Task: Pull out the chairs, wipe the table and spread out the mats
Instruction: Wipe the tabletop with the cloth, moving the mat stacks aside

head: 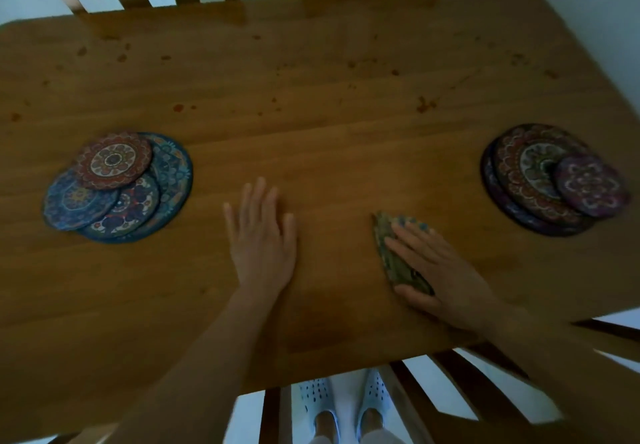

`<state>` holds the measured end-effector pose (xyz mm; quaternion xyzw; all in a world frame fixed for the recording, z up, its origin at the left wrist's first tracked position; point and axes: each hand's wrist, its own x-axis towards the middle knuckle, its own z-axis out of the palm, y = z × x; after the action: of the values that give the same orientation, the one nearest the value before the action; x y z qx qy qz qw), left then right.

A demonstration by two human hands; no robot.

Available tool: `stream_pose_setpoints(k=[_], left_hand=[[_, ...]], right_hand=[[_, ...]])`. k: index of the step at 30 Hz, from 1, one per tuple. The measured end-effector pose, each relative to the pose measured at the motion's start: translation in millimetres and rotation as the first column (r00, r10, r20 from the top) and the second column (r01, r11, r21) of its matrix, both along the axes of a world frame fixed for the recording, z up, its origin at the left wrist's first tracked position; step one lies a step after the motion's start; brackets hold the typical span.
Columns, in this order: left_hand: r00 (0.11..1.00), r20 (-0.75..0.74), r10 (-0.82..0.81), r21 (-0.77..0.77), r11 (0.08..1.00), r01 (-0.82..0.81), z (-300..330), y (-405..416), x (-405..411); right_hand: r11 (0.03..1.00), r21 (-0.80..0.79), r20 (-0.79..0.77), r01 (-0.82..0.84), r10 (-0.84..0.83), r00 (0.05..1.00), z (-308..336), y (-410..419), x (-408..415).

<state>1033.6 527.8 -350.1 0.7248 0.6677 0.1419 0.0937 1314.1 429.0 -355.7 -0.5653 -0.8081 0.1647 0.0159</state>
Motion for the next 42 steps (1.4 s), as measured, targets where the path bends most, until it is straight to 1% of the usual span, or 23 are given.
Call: stream_pose_setpoints(k=[2,4,5,6,9,12,15,17,20,22,24,26,28,31,33,34,37,38,40,42], left_hand=[[0.987,0.106,-0.123,-0.05,0.99,0.129,2,-29,60],[0.966,0.198,-0.168,-0.111,0.975,0.193,-2,-51,104],[0.967,0.197,-0.159,-0.128,0.974,0.186,-6,-56,116],[0.976,0.161,-0.149,-0.12,0.978,0.169,-12,-59,122],[0.988,0.003,-0.157,-0.085,0.984,0.157,-21,-62,121],[0.983,-0.094,-0.158,-0.09,0.985,0.15,-22,-61,127],[0.977,-0.133,-0.17,-0.123,0.98,0.154,-19,-62,130],[0.979,-0.13,-0.159,-0.128,0.981,0.143,-17,-63,130],[0.982,-0.127,-0.142,-0.099,0.987,0.13,-17,-64,131],[0.983,-0.126,-0.135,-0.085,0.988,0.125,-18,-64,130],[0.982,-0.141,-0.128,-0.083,0.99,0.117,-20,-64,129],[0.979,-0.165,-0.12,-0.075,0.991,0.109,-20,-64,130],[0.979,-0.166,-0.12,-0.075,0.991,0.109,-19,-64,131],[0.98,-0.158,-0.118,-0.083,0.991,0.105,-19,-64,130],[0.98,-0.16,-0.115,-0.079,0.992,0.103,-18,-63,131],[0.981,-0.156,-0.117,-0.078,0.991,0.106,-18,-63,131],[0.981,-0.157,-0.117,-0.082,0.991,0.105,-20,-63,131],[0.982,-0.158,-0.108,-0.095,0.991,0.093,-20,-62,132],[0.988,-0.153,-0.029,-0.11,0.994,0.012,-15,-58,142],[0.985,-0.136,0.105,-0.109,0.987,-0.12,-5,-49,168]], right_hand=[[0.98,0.015,-0.011,0.2,-0.199,0.98,0,14,14],[0.938,0.06,-0.008,0.341,-0.341,0.94,-5,37,13],[0.917,0.076,0.004,0.392,-0.393,0.919,-7,50,10],[0.898,0.09,0.013,0.43,-0.433,0.902,-8,63,9],[0.885,0.081,0.032,0.458,-0.462,0.887,-9,95,6],[0.924,0.049,0.029,0.38,-0.382,0.924,-5,93,10],[0.984,0.037,-0.019,0.172,-0.172,0.985,-5,54,20],[0.998,0.056,-0.048,0.017,-0.014,0.999,-6,20,35],[0.962,0.056,-0.032,-0.269,0.271,0.962,-9,-18,86],[0.922,0.06,-0.021,-0.382,0.383,0.923,-10,-29,130],[0.929,0.066,-0.014,-0.363,0.365,0.931,-12,-30,162],[0.966,0.071,-0.023,-0.248,0.25,0.968,-15,-25,168],[0.985,0.109,-0.015,-0.131,0.133,0.991,-15,-16,152],[0.988,0.134,-0.021,-0.076,0.079,0.997,-14,1,119],[0.989,0.119,-0.034,-0.087,0.092,0.995,-14,7,109],[0.986,0.112,-0.043,-0.122,0.127,0.991,-15,5,110],[0.949,0.114,-0.062,-0.294,0.302,0.951,-18,-16,138],[0.938,0.115,-0.077,-0.326,0.336,0.939,-19,-24,153],[0.931,0.127,-0.097,-0.341,0.354,0.93,-21,-37,182],[0.933,0.133,-0.095,-0.335,0.349,0.932,-21,-43,201]])
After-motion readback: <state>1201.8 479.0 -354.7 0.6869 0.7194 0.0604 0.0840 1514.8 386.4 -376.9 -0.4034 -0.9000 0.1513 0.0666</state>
